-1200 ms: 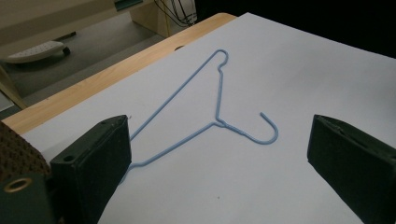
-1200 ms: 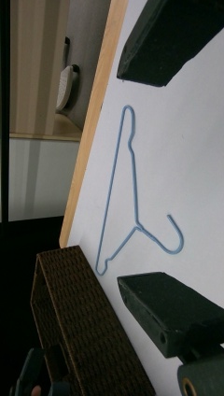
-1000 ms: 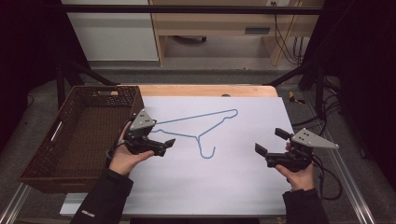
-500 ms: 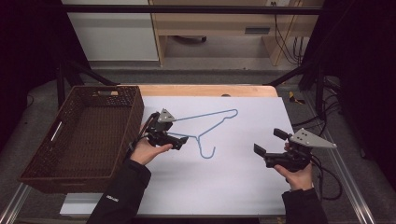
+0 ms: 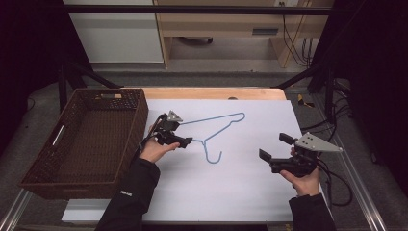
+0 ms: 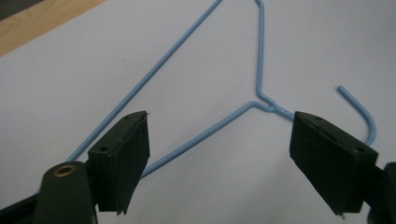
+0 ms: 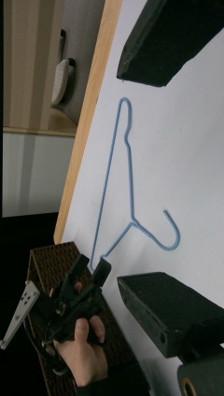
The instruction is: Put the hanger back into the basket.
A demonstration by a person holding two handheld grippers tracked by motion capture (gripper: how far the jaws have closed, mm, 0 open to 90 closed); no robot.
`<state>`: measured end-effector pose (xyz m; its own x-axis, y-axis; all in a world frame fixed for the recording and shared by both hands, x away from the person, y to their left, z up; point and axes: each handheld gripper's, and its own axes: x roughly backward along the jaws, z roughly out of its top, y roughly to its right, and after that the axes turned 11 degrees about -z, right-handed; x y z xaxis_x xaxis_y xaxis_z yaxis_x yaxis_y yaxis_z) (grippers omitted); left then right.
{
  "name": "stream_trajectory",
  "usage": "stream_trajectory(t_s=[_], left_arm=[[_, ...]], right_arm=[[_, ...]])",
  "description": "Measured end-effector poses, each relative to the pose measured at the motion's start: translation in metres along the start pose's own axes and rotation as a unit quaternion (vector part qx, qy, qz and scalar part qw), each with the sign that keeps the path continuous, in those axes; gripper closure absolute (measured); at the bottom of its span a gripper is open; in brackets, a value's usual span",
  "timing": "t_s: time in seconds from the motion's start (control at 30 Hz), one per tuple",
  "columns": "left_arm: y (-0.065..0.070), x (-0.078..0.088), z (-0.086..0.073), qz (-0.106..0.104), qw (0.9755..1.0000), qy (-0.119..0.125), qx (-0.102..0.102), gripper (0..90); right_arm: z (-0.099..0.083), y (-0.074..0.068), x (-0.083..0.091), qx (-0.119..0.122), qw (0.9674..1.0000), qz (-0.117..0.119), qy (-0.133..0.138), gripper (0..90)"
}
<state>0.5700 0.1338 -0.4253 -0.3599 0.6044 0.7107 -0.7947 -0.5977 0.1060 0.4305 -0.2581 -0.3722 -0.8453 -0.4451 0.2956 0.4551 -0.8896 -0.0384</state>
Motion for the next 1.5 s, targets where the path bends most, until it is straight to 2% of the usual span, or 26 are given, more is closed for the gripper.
stream_trajectory(t_s=[0.37,0.5,0.57,0.7,0.8,0.97,1.2,1.5], left_arm=[[-0.010,-0.026,-0.007,0.003,0.9997,-0.026,0.003,23.9],[-0.013,-0.036,-0.010,0.002,0.9996,-0.027,0.006,27.1],[-0.013,-0.040,-0.011,0.010,0.9996,-0.024,-0.002,29.3],[-0.013,-0.045,-0.012,0.010,0.9997,-0.024,-0.007,34.1],[-0.014,-0.047,-0.013,0.011,0.9994,-0.032,-0.006,36.7],[-0.017,-0.046,-0.014,-0.003,0.9995,-0.032,0.004,41.9],[-0.012,-0.047,-0.013,0.004,0.9992,-0.039,0.005,49.8],[-0.005,-0.047,-0.010,0.009,0.9988,-0.048,0.002,70.7]], right_arm=[[-0.001,-0.002,-0.003,0.003,1.0000,0.003,-0.006,3.5],[-0.002,-0.002,-0.003,0.004,1.0000,0.006,-0.007,3.5],[-0.002,-0.002,-0.003,0.005,1.0000,0.006,-0.006,3.6],[-0.002,-0.002,-0.003,0.005,1.0000,0.006,-0.006,3.6],[-0.002,-0.002,-0.003,0.003,1.0000,0.005,-0.006,3.6],[-0.002,-0.002,-0.004,0.004,0.9999,0.007,-0.007,3.6],[-0.002,-0.003,-0.005,0.003,0.9999,0.006,-0.008,3.6],[-0.002,-0.004,-0.005,0.002,0.9999,0.006,-0.009,3.6]])
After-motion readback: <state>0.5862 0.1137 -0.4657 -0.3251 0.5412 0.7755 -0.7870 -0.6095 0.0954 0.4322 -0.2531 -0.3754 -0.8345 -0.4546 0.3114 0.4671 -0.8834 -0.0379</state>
